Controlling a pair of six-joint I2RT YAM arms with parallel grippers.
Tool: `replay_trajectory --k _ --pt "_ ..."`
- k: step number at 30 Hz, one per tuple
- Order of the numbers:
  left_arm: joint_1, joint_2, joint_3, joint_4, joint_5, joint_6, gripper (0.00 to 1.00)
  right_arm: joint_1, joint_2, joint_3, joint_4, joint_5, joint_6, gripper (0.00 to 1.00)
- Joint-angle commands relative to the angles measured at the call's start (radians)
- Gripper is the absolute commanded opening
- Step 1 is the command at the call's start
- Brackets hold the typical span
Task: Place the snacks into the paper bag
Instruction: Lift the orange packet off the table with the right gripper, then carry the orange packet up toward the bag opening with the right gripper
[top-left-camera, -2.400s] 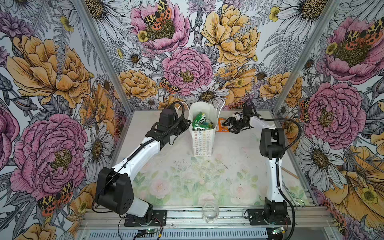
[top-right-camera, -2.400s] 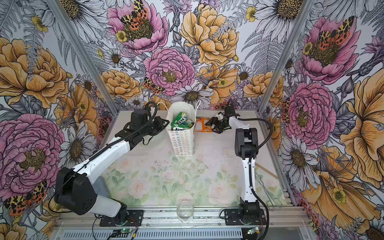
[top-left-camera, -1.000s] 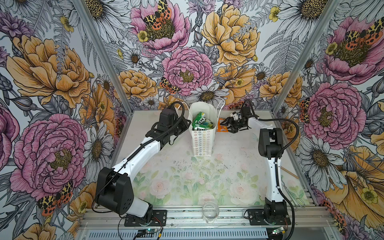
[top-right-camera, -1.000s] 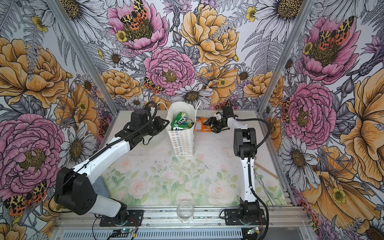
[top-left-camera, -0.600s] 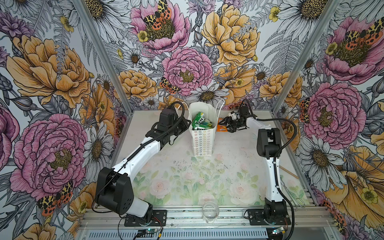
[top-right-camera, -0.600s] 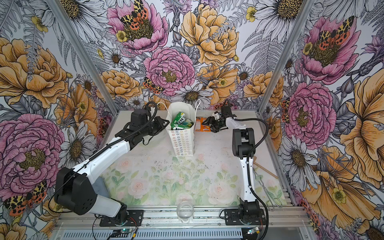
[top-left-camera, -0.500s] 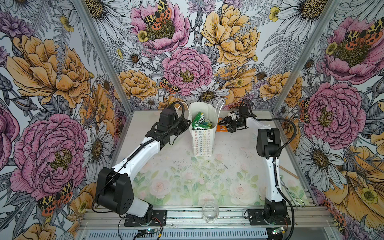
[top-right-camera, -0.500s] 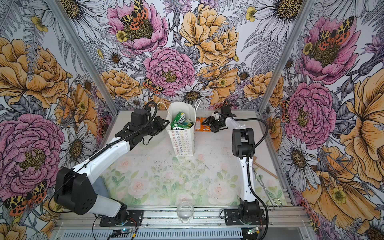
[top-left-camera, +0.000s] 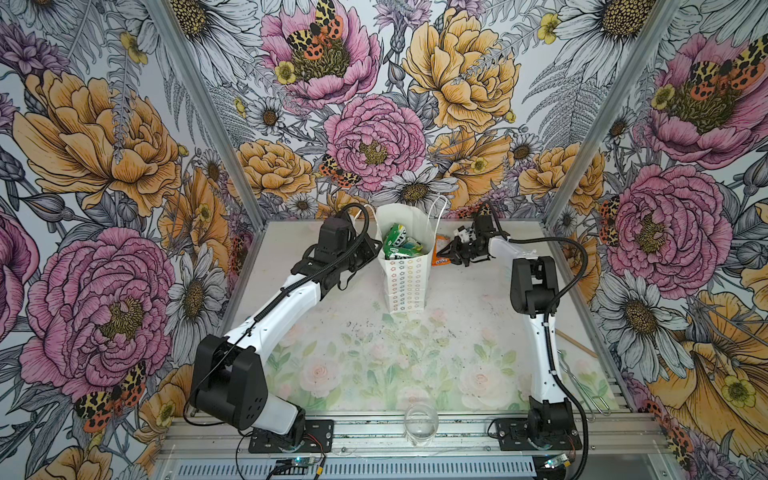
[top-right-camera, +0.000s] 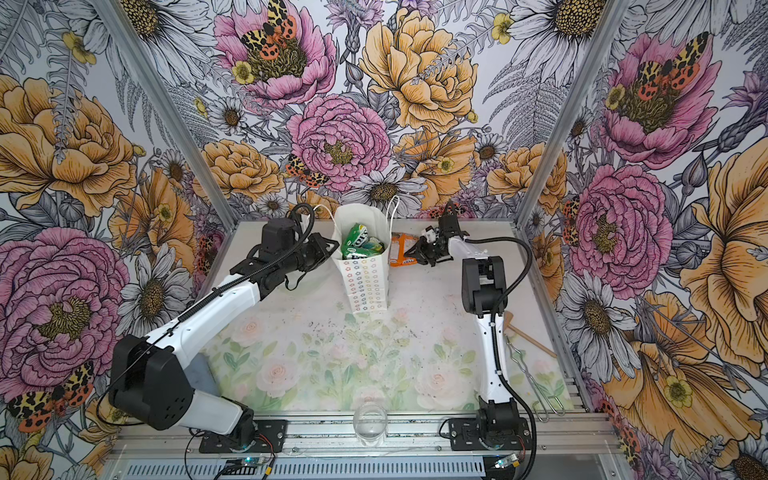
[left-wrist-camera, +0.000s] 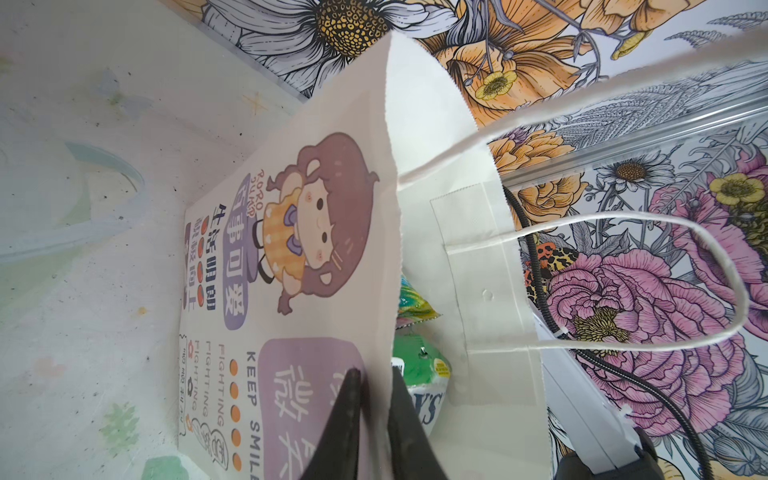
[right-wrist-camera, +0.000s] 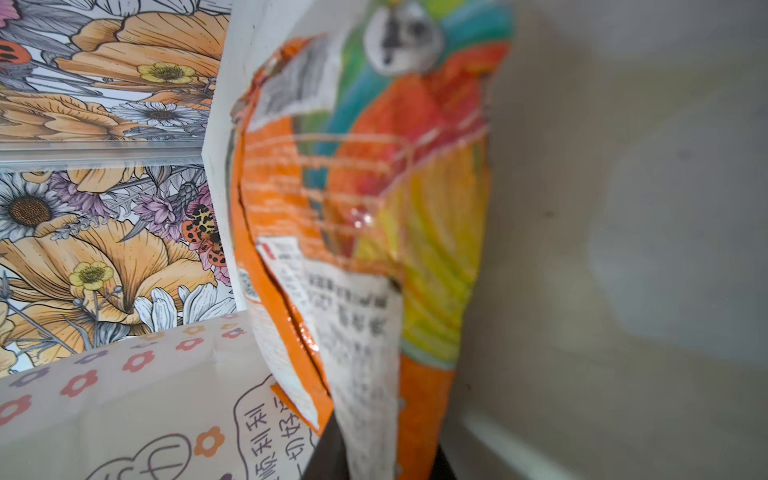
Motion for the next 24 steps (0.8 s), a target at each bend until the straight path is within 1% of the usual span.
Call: replay_trajectory --k 1,5,16,18,24 --pt "0.007 -0.024 -0.009 0.000 -0.005 0.010 0.14 0.016 0.026 -0.012 -0.013 -0.001 -0.002 0.11" --pt "0.007 -0.027 -0.013 0.000 -0.005 0.010 0.14 0.000 -0.007 -0.047 -0.010 0.004 -0.014 0.00" --pt "0.011 -0.031 -0.020 0.006 0.002 0.008 0.15 -0.045 -0.213 -0.200 0.008 0.019 -0.047 0.00" --pt "0.010 -0.031 -0.019 0.006 0.004 0.011 0.15 -0.050 -0.247 -0.210 0.008 0.005 -0.037 0.00" --pt "0.013 -0.030 -0.018 0.005 0.008 0.015 0.15 -0.060 -0.353 -0.230 0.006 0.011 -0.026 0.00"
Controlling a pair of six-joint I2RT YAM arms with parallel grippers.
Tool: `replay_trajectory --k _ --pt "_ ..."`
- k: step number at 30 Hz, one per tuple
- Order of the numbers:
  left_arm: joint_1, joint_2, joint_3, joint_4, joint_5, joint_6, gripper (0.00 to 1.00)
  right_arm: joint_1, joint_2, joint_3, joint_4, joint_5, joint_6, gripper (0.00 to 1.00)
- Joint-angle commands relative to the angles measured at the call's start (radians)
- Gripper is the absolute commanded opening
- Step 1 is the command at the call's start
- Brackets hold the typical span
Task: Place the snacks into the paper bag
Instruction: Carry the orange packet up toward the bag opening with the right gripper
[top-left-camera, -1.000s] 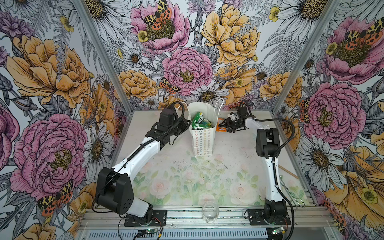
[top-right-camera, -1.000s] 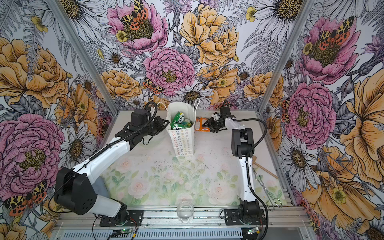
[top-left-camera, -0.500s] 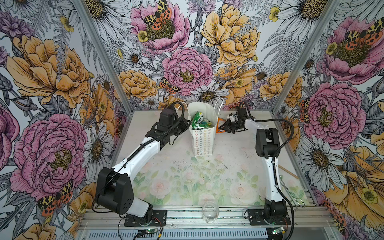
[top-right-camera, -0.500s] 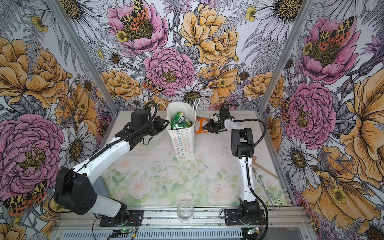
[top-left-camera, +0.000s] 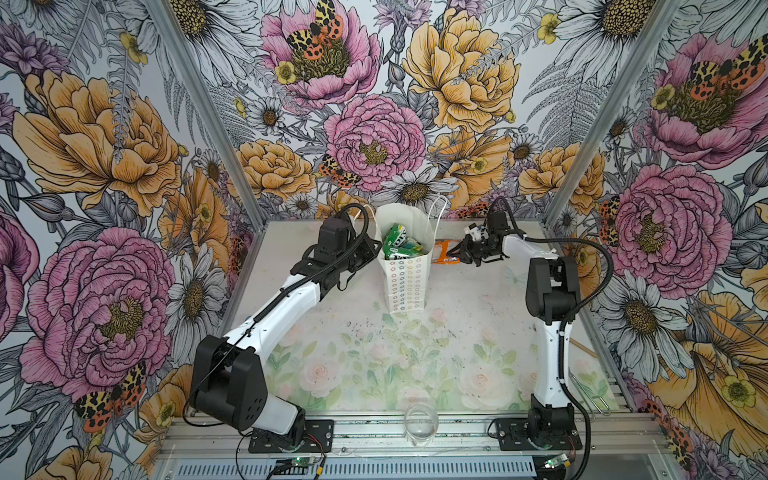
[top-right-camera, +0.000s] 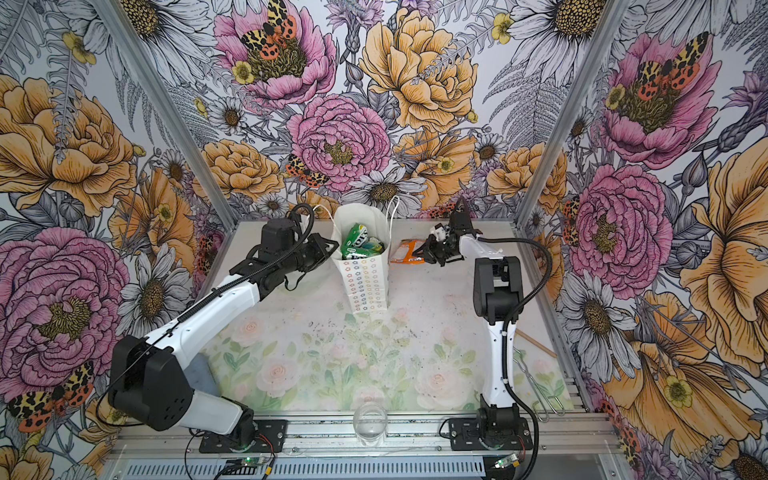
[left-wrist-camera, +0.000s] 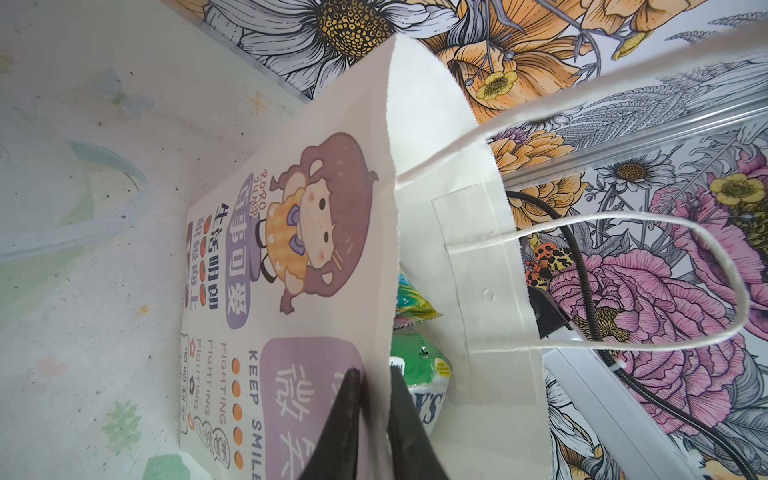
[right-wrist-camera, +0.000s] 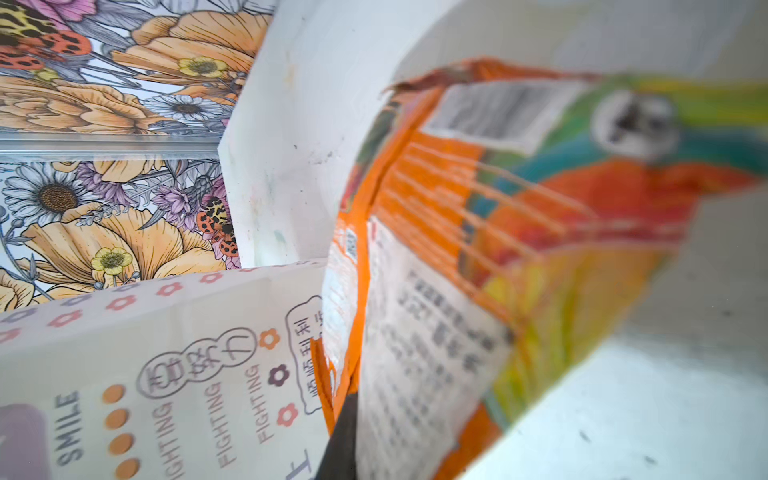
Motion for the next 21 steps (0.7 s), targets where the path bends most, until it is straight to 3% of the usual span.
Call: replay_trajectory --k 1,21 --pt "0.008 -0.025 -0.012 0.006 0.008 0.014 0.15 -0.009 -0.113 -0.004 0.015 0.001 0.000 0.00" --pt "0.025 -0.030 -0.035 0.029 0.037 0.010 0.15 -0.021 -0.435 0.071 0.010 -0.008 0.022 0.00"
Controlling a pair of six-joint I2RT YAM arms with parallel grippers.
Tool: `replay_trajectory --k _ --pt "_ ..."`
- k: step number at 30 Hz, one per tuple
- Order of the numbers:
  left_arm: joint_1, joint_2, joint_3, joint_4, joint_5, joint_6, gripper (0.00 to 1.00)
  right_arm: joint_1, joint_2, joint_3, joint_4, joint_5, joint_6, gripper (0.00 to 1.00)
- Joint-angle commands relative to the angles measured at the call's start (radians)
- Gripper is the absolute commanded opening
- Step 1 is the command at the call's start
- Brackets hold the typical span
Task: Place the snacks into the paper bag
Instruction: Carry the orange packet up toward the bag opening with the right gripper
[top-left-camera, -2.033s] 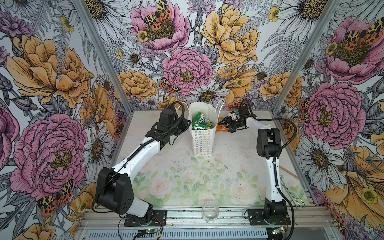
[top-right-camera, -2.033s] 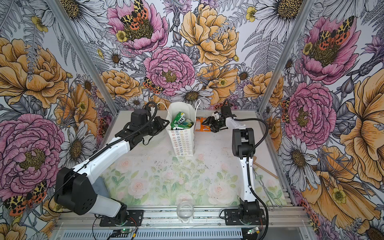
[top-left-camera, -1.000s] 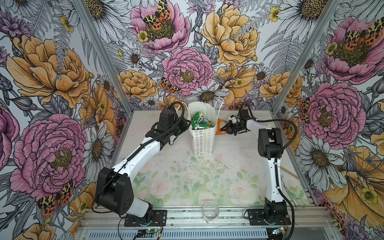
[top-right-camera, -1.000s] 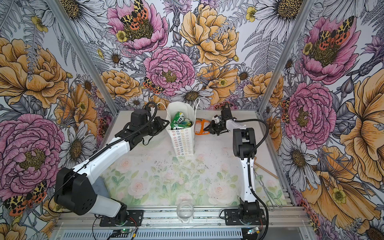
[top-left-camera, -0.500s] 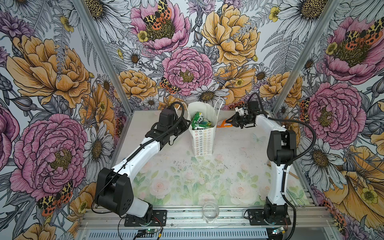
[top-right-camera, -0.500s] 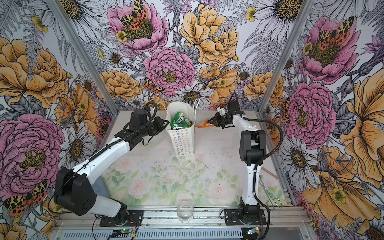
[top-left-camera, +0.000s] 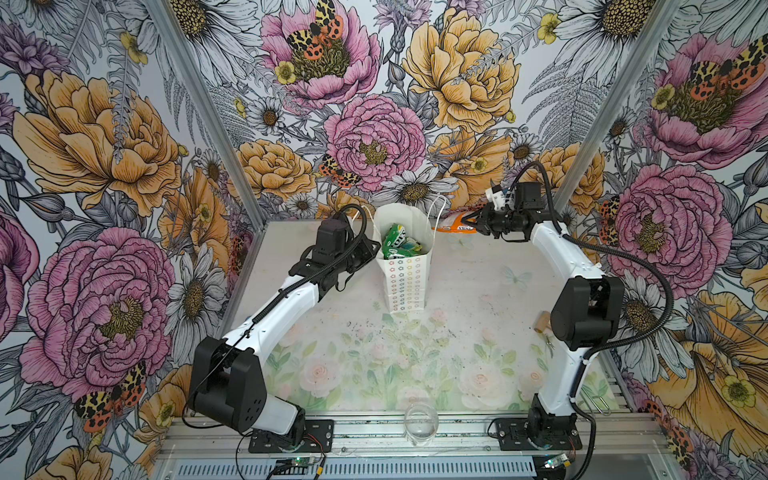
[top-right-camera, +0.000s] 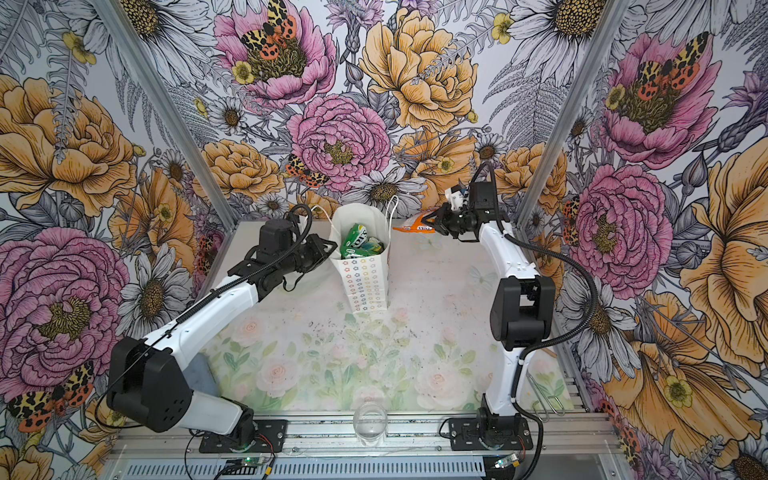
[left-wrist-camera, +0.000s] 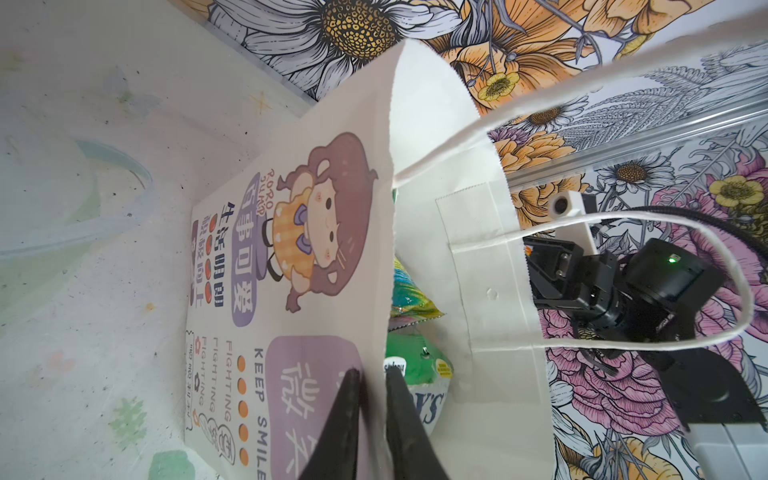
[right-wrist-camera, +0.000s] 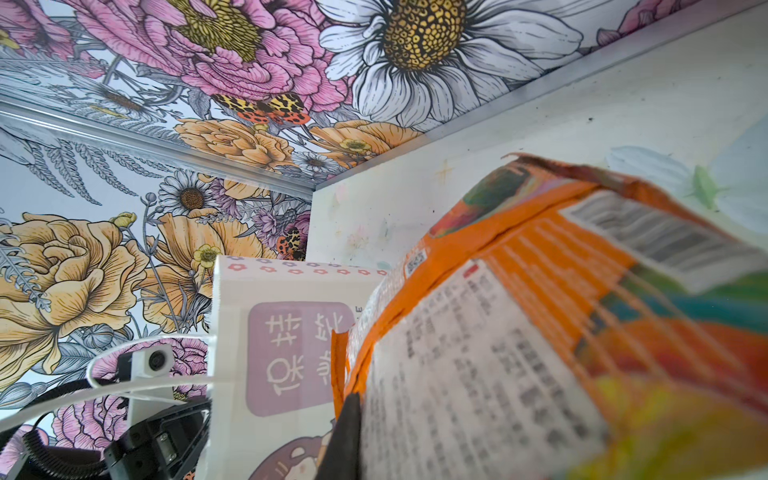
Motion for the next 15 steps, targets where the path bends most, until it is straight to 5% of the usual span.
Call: replay_trajectory --k 1,8,15 --pt "0.012 -0.023 -0.024 0.032 0.030 0.006 0.15 -0.003 -0.103 0.078 0.021 -0.026 -0.004 0.00" --pt "0.018 -0.024 -0.024 0.036 0.034 0.003 0.15 -0.003 -0.202 0.189 -0.002 0.008 -0.016 0.00" --pt "0.024 -0.024 -0.027 0.047 0.047 -0.003 0.15 0.013 -0.215 0.476 -0.166 0.064 -0.071 0.00"
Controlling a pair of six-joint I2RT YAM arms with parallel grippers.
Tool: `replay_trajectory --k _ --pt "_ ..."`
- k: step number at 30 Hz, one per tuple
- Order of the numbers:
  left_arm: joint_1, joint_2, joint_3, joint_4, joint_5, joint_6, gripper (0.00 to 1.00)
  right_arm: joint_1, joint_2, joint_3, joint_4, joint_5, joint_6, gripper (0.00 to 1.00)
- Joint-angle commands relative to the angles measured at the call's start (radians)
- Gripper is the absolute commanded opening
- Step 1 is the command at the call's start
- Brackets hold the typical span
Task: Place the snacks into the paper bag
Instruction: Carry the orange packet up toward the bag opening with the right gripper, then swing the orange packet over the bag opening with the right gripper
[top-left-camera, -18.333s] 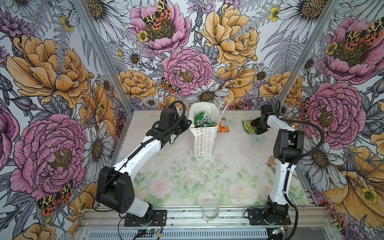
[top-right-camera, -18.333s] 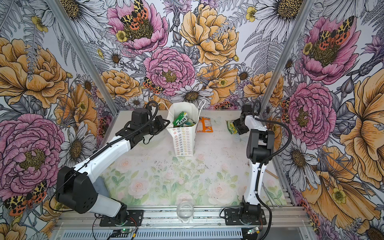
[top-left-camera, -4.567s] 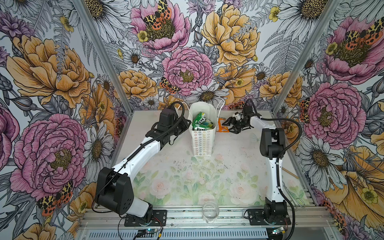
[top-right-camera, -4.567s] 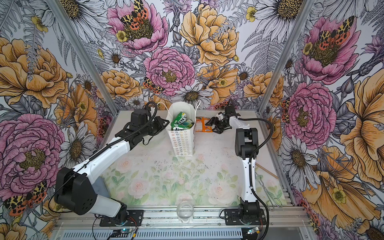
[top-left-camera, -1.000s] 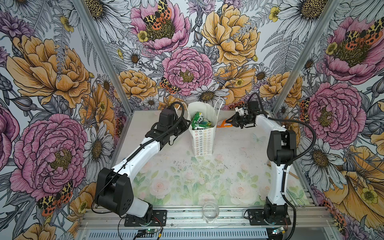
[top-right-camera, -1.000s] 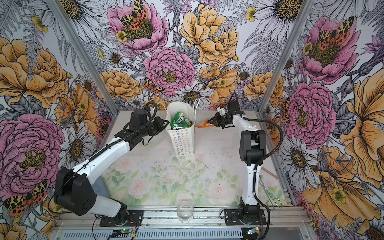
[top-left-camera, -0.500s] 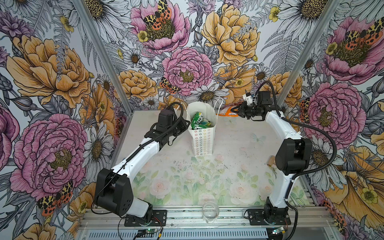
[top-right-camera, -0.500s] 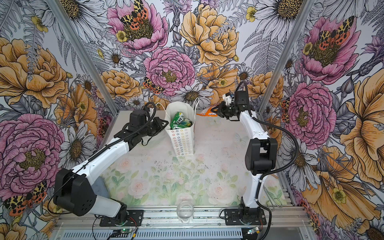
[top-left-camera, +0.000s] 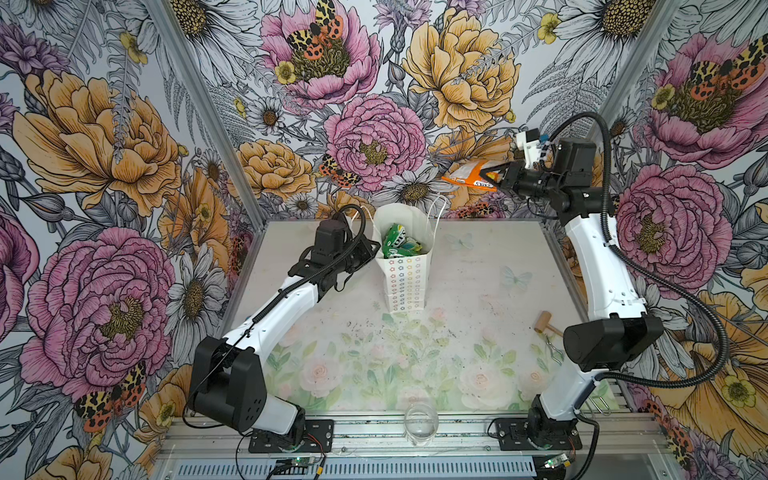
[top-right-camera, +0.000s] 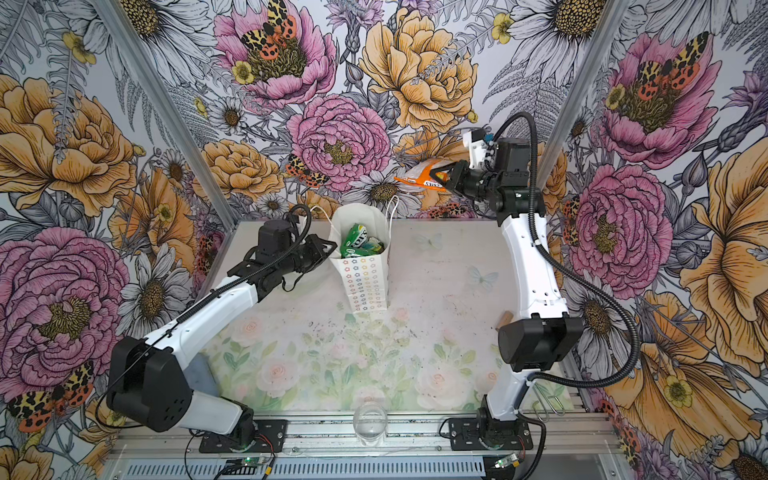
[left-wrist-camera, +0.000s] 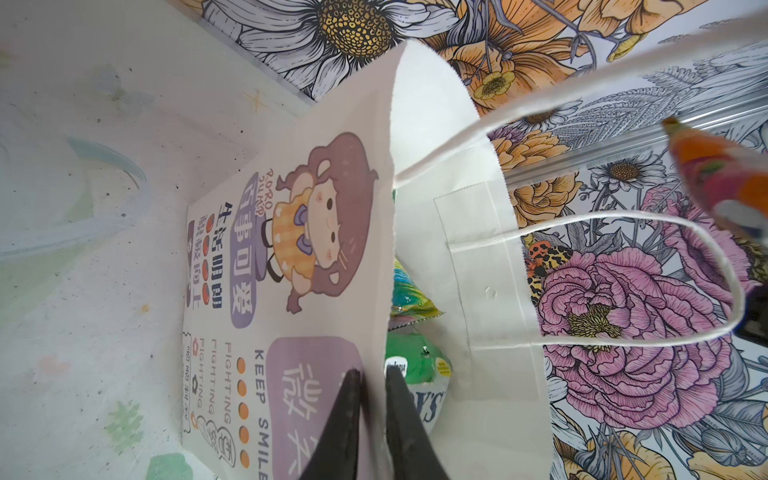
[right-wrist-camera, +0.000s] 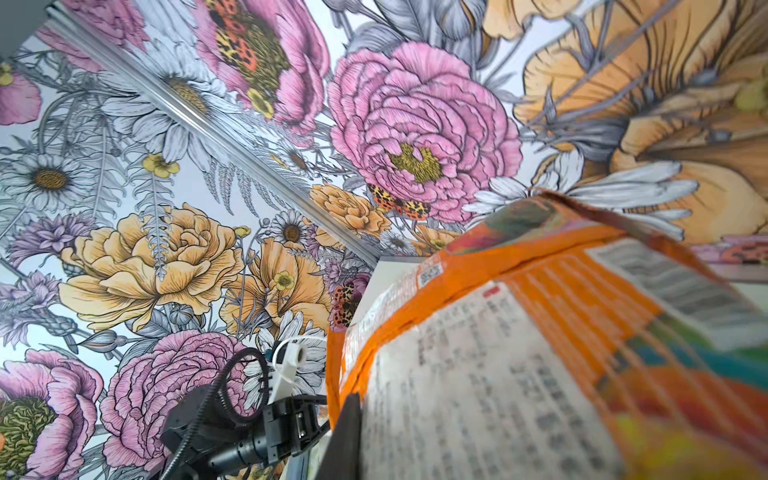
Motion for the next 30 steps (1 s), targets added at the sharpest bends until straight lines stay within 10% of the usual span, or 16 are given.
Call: replay_trajectory --k 1,30 --pt "0.014 -0.025 -0.012 0.022 0.021 -0.002 0.15 0.015 -0.040 0.146 -0.075 0.045 -0.053 0.00" --pt "-0.001 -0.020 0.001 0.030 0.028 -0.009 0.15 0.403 0.114 0.489 -0.436 0.296 -0.270 0.00"
